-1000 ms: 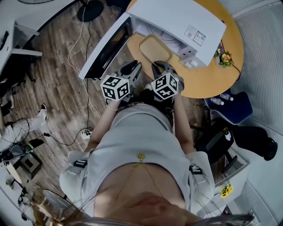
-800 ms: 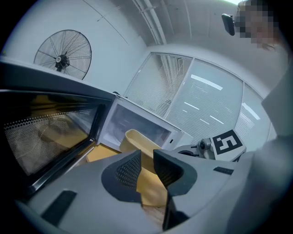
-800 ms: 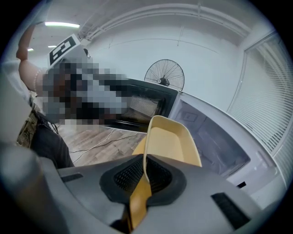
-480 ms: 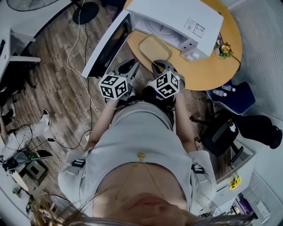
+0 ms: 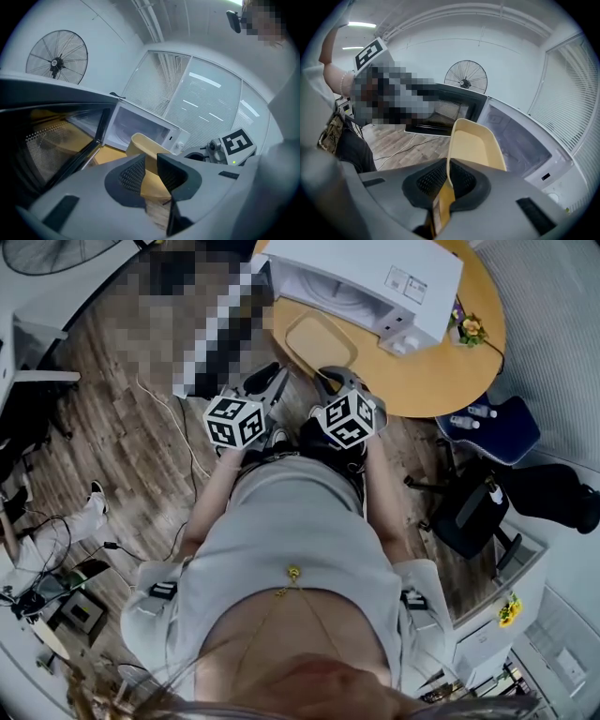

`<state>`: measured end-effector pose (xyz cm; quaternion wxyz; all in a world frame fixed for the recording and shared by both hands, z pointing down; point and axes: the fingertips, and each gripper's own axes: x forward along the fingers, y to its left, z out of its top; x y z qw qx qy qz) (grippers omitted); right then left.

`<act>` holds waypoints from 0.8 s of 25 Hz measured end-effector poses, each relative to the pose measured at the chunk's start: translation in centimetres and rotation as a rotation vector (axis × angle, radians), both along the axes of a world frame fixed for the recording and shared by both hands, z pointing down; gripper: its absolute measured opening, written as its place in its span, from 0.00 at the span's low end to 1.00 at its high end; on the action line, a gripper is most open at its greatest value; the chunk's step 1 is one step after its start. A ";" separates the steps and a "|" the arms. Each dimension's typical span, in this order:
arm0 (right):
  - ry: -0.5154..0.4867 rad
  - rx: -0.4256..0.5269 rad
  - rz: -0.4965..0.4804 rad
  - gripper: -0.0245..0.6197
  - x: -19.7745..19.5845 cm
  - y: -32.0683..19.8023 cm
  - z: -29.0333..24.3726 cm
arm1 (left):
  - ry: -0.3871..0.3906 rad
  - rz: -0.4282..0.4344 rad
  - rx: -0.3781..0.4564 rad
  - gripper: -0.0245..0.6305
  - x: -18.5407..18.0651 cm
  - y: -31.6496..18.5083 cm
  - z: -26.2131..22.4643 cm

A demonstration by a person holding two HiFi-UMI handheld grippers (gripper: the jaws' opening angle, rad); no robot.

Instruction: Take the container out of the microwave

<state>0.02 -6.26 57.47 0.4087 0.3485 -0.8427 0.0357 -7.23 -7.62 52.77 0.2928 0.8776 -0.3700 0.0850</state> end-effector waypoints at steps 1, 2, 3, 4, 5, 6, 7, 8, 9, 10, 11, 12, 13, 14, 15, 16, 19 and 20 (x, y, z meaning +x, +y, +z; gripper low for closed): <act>0.000 0.000 0.005 0.09 -0.1 0.2 -0.1 | -0.002 0.002 0.000 0.17 -0.1 0.1 0.0; -0.002 -0.001 0.009 0.09 -0.1 0.4 -0.1 | -0.004 0.005 -0.001 0.17 -0.3 0.3 0.1; -0.004 -0.003 0.012 0.09 -0.2 0.6 -0.1 | -0.005 0.007 -0.002 0.17 -0.4 0.4 0.1; -0.008 -0.005 0.015 0.08 -0.2 0.8 -0.2 | -0.005 0.011 -0.003 0.17 -0.6 0.6 0.2; -0.012 -0.006 0.016 0.09 -0.3 1.0 -0.3 | -0.005 0.014 -0.003 0.17 -0.7 0.7 0.2; -0.015 -0.005 0.016 0.08 -0.3 1.2 -0.4 | -0.007 0.016 -0.002 0.17 -0.8 0.8 0.2; -0.016 -0.005 0.016 0.08 -0.4 1.4 -0.5 | -0.009 0.018 -0.001 0.17 -1.0 0.9 0.2; -0.017 -0.004 0.017 0.09 -0.4 1.6 -0.5 | -0.011 0.021 0.000 0.17 -1.0 1.0 0.2; -0.017 -0.004 0.020 0.08 -0.4 1.7 -0.5 | -0.011 0.024 0.001 0.17 -1.1 1.1 0.2; -0.018 -0.005 0.023 0.09 -0.4 1.9 -0.5 | -0.012 0.027 0.001 0.17 -1.1 1.2 0.3; -0.020 -0.005 0.026 0.09 -0.5 2.0 -0.5 | -0.015 0.026 0.002 0.17 -1.2 1.2 0.4; -0.022 -0.006 0.028 0.09 -0.6 2.2 -0.4 | -0.018 0.023 0.004 0.17 -1.3 1.2 0.4; -0.024 -0.007 0.030 0.09 -0.6 2.4 -0.4 | -0.021 0.021 0.005 0.17 -1.4 1.3 0.5; -0.024 -0.008 0.031 0.09 -0.6 2.6 -0.4 | -0.021 0.019 0.004 0.17 -1.4 1.4 0.5; -0.023 -0.010 0.033 0.09 -0.5 2.9 -0.4 | -0.021 0.019 0.002 0.17 -1.3 1.6 0.6; -0.021 -0.011 0.035 0.08 -0.4 3.1 -0.3 | -0.021 0.020 0.001 0.17 -1.2 1.7 0.7; -0.020 -0.009 0.044 0.09 -0.4 3.4 -0.4 | -0.023 0.029 0.001 0.17 -1.2 1.8 0.8; -0.023 -0.011 0.046 0.09 -0.5 3.6 -0.4 | -0.025 0.033 -0.001 0.17 -1.2 1.8 0.9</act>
